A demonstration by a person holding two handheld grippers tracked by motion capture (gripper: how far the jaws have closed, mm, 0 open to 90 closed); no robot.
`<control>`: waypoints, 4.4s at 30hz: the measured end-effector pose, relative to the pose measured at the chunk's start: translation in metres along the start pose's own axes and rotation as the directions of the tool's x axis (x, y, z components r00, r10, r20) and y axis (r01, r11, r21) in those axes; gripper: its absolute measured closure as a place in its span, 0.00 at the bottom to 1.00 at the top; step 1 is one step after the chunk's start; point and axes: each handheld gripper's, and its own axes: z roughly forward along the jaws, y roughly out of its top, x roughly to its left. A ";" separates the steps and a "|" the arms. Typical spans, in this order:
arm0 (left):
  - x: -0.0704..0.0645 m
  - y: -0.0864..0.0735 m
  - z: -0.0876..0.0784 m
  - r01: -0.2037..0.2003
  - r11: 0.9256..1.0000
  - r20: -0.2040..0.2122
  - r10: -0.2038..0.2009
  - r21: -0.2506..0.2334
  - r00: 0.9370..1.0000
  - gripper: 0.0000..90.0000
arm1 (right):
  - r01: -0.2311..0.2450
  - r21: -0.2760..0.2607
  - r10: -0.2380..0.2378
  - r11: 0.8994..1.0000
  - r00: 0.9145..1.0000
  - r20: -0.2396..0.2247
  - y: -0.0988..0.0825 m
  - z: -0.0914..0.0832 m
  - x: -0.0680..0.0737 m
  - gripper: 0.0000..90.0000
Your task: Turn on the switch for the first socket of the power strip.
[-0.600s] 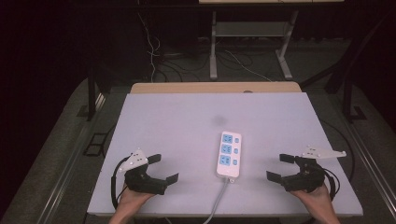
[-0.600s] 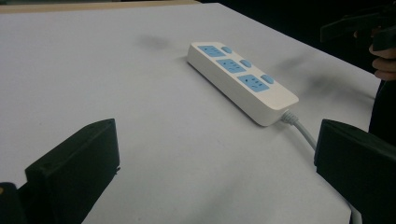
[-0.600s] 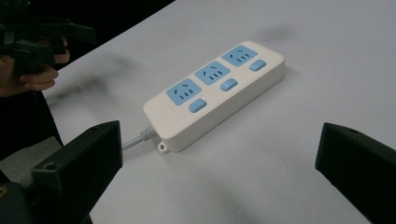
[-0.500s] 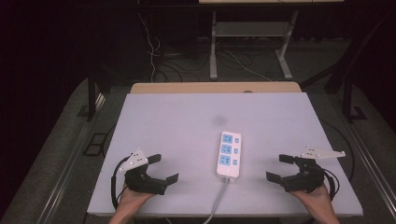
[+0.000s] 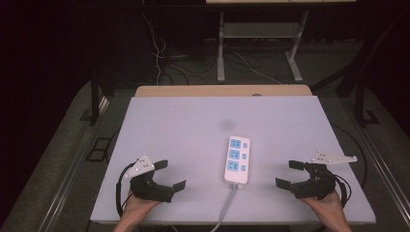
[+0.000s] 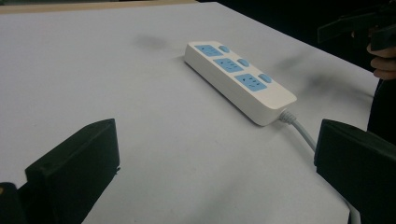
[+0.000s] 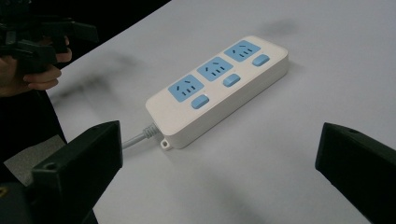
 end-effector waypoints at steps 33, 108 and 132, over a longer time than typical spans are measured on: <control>-0.001 -0.002 0.002 -0.005 1.000 0.007 0.005 0.016 1.000 0.00 | 0.018 0.095 -0.018 0.995 1.000 0.000 0.014 0.009 0.003 0.00; 0.001 -0.003 0.000 0.015 1.000 0.010 -0.015 -0.005 1.000 0.00 | 0.219 0.368 -0.182 0.903 0.974 -0.133 0.092 0.098 0.020 0.33; 0.003 -0.003 -0.002 0.022 0.999 0.000 -0.022 -0.024 1.000 0.00 | 0.287 0.443 -0.225 0.849 0.956 -0.189 0.084 0.115 0.013 1.00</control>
